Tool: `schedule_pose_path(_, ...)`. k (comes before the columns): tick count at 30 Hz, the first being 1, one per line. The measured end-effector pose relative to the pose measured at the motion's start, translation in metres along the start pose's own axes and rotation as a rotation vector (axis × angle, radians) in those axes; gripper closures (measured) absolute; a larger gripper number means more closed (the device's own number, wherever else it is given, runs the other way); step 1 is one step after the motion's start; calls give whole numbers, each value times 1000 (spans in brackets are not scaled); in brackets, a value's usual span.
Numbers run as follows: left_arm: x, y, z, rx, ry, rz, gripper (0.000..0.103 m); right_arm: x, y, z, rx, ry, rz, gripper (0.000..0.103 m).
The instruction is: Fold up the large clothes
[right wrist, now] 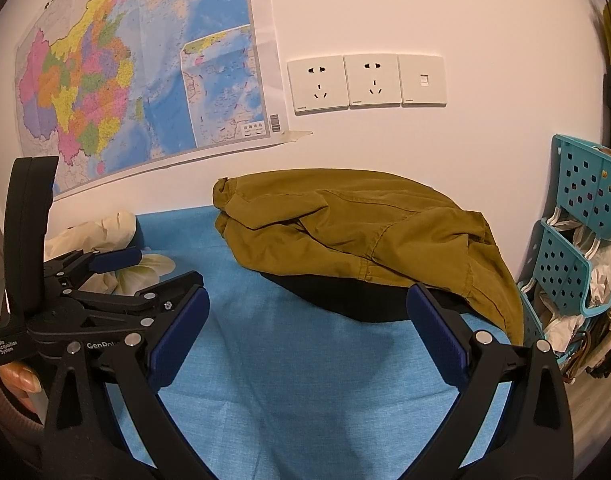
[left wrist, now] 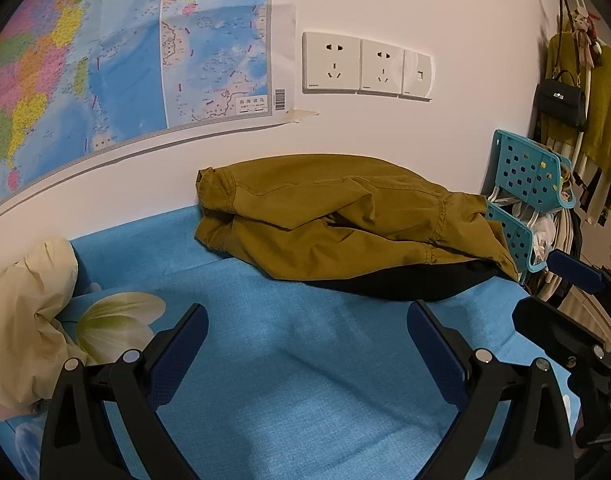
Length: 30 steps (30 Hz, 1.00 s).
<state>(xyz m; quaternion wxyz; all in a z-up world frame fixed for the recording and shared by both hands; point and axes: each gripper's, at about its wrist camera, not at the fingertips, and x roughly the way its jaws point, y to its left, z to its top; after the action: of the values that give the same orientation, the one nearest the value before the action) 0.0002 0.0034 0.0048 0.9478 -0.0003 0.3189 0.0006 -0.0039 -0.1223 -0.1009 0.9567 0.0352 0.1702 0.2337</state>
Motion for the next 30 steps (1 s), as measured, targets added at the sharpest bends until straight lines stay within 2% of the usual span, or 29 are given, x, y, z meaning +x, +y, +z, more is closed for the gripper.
schedule_pose_path(30, -6, 3, 2, -19, -8, -5, 7, 1, -2, -3, 16, 6, 16, 6)
